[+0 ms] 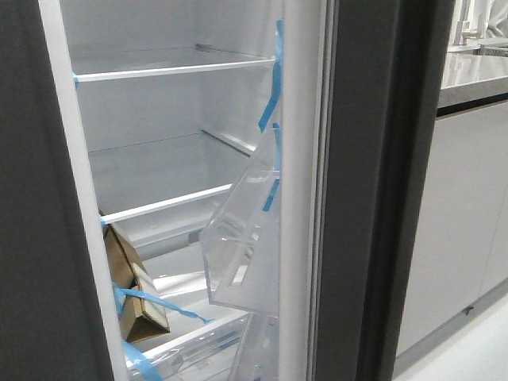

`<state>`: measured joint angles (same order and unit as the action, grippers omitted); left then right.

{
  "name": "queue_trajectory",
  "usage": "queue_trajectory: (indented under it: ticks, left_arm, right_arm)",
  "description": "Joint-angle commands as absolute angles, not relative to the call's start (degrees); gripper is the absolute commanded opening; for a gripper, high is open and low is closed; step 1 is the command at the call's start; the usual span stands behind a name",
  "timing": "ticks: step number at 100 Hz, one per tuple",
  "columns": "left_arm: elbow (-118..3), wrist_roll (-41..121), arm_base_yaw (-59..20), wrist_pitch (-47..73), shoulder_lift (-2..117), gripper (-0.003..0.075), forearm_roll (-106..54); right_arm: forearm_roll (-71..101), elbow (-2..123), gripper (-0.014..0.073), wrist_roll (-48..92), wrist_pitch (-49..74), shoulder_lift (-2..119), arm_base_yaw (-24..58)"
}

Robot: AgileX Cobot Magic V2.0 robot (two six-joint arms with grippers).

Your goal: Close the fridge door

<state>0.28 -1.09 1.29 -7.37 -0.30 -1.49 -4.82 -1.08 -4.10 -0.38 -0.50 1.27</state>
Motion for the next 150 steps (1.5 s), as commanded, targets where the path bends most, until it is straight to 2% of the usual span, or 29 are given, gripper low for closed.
queue_trajectory:
  ticks: [1,16,43,63,86,129,141,150]
  left_arm:
    - [2.3,-1.34,1.26,-11.54,-0.91,-0.002,-1.72]
    - [2.3,-1.34,1.26,-11.54,-0.91,-0.002,-1.72]
    - [2.3,-1.34,1.26,-11.54,-0.91,-0.002,-1.72]
    - [2.3,-1.34,1.26,-11.54,-0.91,-0.002,-1.72]
    - [2.3,-1.34,1.26,-11.54,-0.91,-0.002,-1.72]
    - [2.3,-1.34,1.26,-11.54,-0.91,-0.002,-1.72]
    - [2.3,-1.34,1.26,-11.54,-0.91,-0.002,-1.72]
    - [2.3,-1.34,1.26,-11.54,-0.91,-0.002,-1.72]
  right_arm:
    - [-5.27,-2.12,-0.0046,-3.65,-6.62,-1.38,0.84]
    - [-0.57,2.02,-0.0046,-3.65,-11.47,3.37,0.84]
    - [3.42,19.38,-0.0046,-3.65,-11.14,20.62,0.84]
    - [14.99,31.94,-0.0046,-3.65,-11.06,32.72,0.84]
    - [20.8,42.36,-0.0046,-3.65,-6.98,42.58,0.84]
    - [22.86,44.91,-0.0046,-3.65,-5.44,46.09,0.84]
    - [33.17,44.91,-0.0046,-2.52,-4.87,46.34,0.84]
    - [45.53,44.91,-0.0046,5.18,-5.76,46.86,0.84]
